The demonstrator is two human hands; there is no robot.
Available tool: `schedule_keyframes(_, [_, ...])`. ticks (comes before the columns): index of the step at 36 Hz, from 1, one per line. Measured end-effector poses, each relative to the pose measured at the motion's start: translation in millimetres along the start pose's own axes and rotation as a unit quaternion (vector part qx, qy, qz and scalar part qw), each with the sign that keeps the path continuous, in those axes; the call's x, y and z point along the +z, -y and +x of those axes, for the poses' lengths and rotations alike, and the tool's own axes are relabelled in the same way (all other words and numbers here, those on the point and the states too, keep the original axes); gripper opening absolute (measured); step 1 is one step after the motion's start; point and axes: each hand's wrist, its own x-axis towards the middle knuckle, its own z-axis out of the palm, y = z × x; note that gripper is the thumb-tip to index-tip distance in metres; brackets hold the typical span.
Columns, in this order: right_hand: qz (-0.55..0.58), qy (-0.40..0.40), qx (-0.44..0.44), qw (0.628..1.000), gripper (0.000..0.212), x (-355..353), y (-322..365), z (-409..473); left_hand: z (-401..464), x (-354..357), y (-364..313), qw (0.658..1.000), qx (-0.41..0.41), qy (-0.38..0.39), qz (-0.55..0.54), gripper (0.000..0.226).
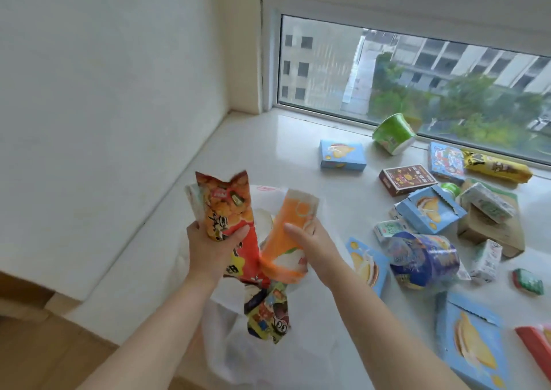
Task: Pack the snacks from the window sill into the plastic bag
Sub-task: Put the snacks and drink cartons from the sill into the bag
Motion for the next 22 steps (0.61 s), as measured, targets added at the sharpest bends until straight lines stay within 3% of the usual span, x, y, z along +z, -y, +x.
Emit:
schedule_keyframes(2, [-0.176,-0.069,0.007,0.982,0.066,-2.7,-12.7,-5.9,-8.0,4.7,17.6,1.0,-0.021,0.018,0.01,0.092])
schedule_keyframes(4, [-0.28,-0.122,0.009,0.952,0.06,-8.8,-22.4,-11.7,-15.3,15.6,31.9,0.999,-0.041,0.033,0.002,0.093])
schedule_keyframes(10, [-0.311,-0.222,0.045,0.923,0.061,-36.1,-25.8,-18.6,-41.9,66.2,36.8,0.994,-0.037,0.105,0.008,0.073])
schedule_keyframes(13, [-0.352,-0.229,0.061,0.906,0.059,-47.7,-34.3,-24.5,-44.1,70.3,47.1,0.969,0.009,0.153,0.195,0.08])
schedule_keyframes(16, [-0.38,-0.226,0.094,0.892,0.07,-58.0,-44.1,-31.6,-40.2,52.5,61.2,0.897,0.053,0.202,0.39,0.07])
schedule_keyframes(20, [-0.367,-0.231,0.104,0.895,0.071,-61.7,-52.0,-38.3,-36.4,36.4,72.8,0.739,0.08,0.245,0.623,0.073])
schedule_keyframes(22, [-0.37,-0.218,0.089,0.899,0.068,-56.1,-54.7,-39.6,-35.3,36.0,76.0,0.683,0.077,0.264,0.676,0.078])
